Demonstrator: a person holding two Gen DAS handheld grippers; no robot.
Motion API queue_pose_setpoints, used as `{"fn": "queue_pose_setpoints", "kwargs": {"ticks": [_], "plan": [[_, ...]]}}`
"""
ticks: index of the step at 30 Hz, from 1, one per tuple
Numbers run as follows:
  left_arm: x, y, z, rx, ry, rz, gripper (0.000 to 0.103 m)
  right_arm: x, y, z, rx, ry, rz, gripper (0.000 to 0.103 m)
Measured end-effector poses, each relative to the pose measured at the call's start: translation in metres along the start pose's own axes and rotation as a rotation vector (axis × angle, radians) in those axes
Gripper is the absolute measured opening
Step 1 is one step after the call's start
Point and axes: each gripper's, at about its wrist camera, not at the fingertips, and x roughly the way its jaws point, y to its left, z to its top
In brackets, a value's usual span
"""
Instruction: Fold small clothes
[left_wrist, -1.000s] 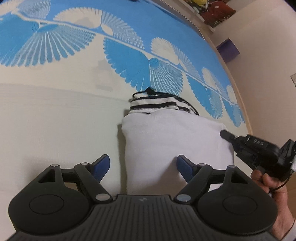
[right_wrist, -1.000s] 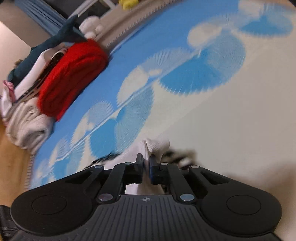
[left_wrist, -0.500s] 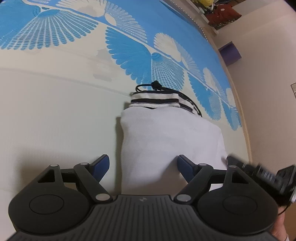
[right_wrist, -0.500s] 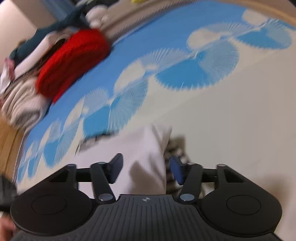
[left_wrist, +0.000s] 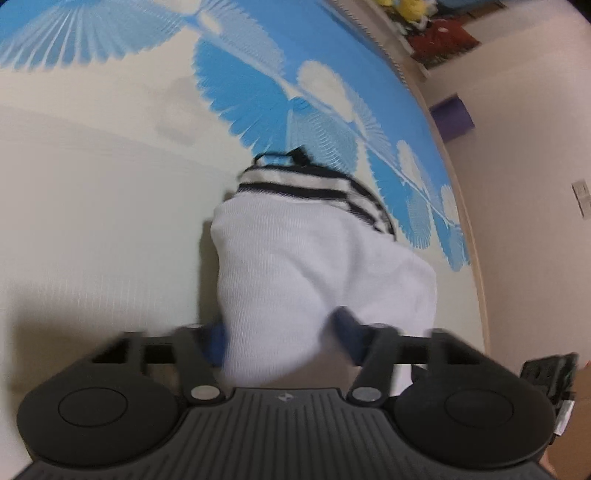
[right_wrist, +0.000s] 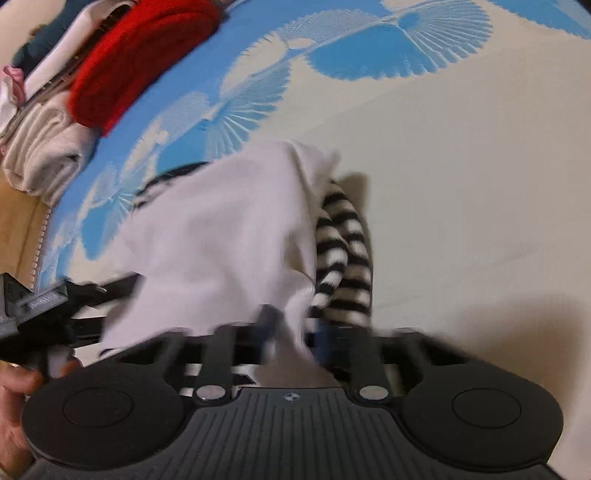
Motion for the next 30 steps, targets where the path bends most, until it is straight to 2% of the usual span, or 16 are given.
{"fn": "queue_pose_setpoints", "kwargs": {"ticks": [2, 4, 7, 9, 11, 13, 15, 17, 18, 21, 23, 26, 27, 28, 29, 30], "plan": [[-0.014, -0.009, 0.009, 0.015, -0.04, -0.014, 0.04, -0.001, 0.014, 0.0, -0.057, -0.036, -0.026, 0.008], [-0.036, -0.022, 0.021, 0.073, -0.106, -0.014, 0.039, -0.002, 0.028, 0.002, -0.081, -0.079, -0.012, 0.007], [-0.076, -0.038, 0.04, 0.213, -0.246, 0.031, 0.04, -0.003, 0.049, 0.012, -0.08, -0.17, 0.045, 0.006], [-0.099, -0.026, 0.054, 0.205, -0.316, 0.062, 0.047, 0.0, 0.065, 0.022, -0.075, -0.229, 0.079, 0.006], [-0.116, -0.007, 0.063, 0.179, -0.393, 0.155, 0.066, 0.007, 0.081, 0.029, -0.071, -0.269, 0.118, 0.006], [-0.13, 0.011, 0.066, 0.147, -0.44, 0.225, 0.07, 0.019, 0.097, 0.035, -0.093, -0.277, 0.104, 0.006], [-0.134, 0.024, 0.064, 0.129, -0.374, 0.192, 0.069, 0.04, 0.11, 0.037, -0.104, -0.237, 0.058, 0.006], [-0.121, 0.029, 0.053, 0.158, -0.216, 0.148, 0.067, 0.055, 0.117, 0.038, -0.137, -0.222, -0.022, 0.006], [-0.111, 0.027, 0.045, 0.197, -0.159, 0.159, 0.066, 0.06, 0.118, 0.039, -0.141, -0.218, -0.053, 0.006], [-0.073, 0.021, 0.018, 0.384, -0.055, 0.383, 0.068, 0.064, 0.11, 0.047, -0.08, -0.215, -0.067, 0.008], [-0.068, 0.021, 0.012, 0.411, -0.052, 0.422, 0.068, 0.06, 0.114, 0.043, -0.101, -0.227, -0.087, 0.009], [-0.089, 0.021, 0.015, 0.334, -0.086, 0.358, 0.064, 0.044, 0.123, 0.031, -0.157, -0.269, -0.111, 0.014], [-0.095, 0.018, 0.014, 0.339, -0.095, 0.34, 0.064, 0.04, 0.123, 0.028, -0.161, -0.267, -0.099, 0.019], [-0.096, 0.017, 0.01, 0.359, -0.092, 0.337, 0.064, 0.036, 0.121, 0.025, -0.159, -0.251, -0.075, 0.035], [-0.09, 0.013, 0.008, 0.376, -0.074, 0.353, 0.065, 0.035, 0.118, 0.023, -0.158, -0.224, -0.048, 0.043], [-0.084, 0.019, 0.006, 0.39, -0.037, 0.39, 0.066, 0.038, 0.116, 0.02, -0.174, -0.172, -0.028, 0.041]]}}
